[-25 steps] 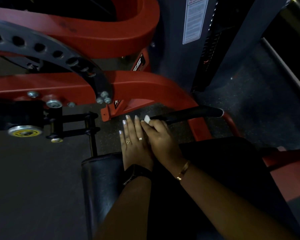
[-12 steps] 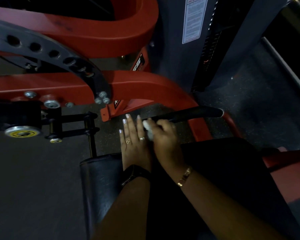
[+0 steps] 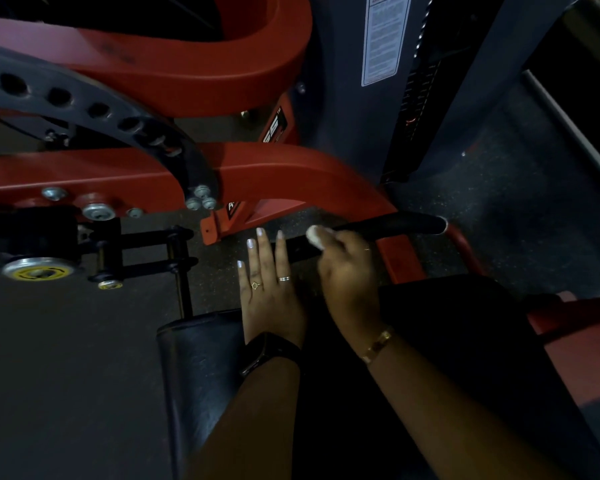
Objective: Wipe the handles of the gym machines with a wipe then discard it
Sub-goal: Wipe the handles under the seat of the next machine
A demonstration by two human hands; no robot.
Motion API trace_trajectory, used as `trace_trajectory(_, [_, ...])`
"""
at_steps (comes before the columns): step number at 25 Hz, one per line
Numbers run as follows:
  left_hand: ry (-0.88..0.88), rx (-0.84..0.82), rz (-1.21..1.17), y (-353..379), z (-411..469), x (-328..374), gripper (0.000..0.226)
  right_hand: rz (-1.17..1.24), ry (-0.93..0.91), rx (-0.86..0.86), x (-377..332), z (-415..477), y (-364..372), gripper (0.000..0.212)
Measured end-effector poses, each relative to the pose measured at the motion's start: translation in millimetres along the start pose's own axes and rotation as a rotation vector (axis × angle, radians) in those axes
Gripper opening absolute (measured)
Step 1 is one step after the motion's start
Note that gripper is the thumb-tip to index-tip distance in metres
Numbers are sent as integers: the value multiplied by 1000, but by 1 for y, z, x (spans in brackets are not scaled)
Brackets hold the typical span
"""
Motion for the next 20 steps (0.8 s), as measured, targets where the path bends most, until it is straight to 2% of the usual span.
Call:
trace_trajectory(2, [-13,-10,-30,1,1,1,76,-115,76,82,16,16,-18,22])
trace_trajectory(4, [-7,-19,-16,2,1,1,77,-158,147,-6,16,26,-8,29])
trace_trajectory(5, [-6,-18,-9,2,1,1,77,-150,129,-69,8,25,0,31])
trace_trajectory(7, [-3,-5,5,1,0,1,73,-137,-23,-170,-7,16,8,32])
trace_trajectory(9, [-8,4,-15,-1,0,1,67,-148,-94,-182,1,15,-8,27])
trace_trajectory(13, [-13,-29,-87,1,0,2,70,-141,128,23,31,38,-32,21])
trace_trajectory(17, [-13,-64,-129,5,0,1,78,-187,-17,-186,3,23,7,27])
trace_trajectory(18, [-14,-70,-135,5,0,1,77,-160,-58,-211,1,17,6,28])
trace_trajectory(20, [-15,-58,-147,4,-1,1,72,-110,-27,-162,10,16,-11,31])
Point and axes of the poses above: each hand's wrist, its own z-axis towards the middle knuckle, its own y-axis out of the palm, x = y × z, the point moved 6 cm from there along z, towards the middle knuckle, and after that the axes turned 11 degrees about z, right-handed, at the moved point
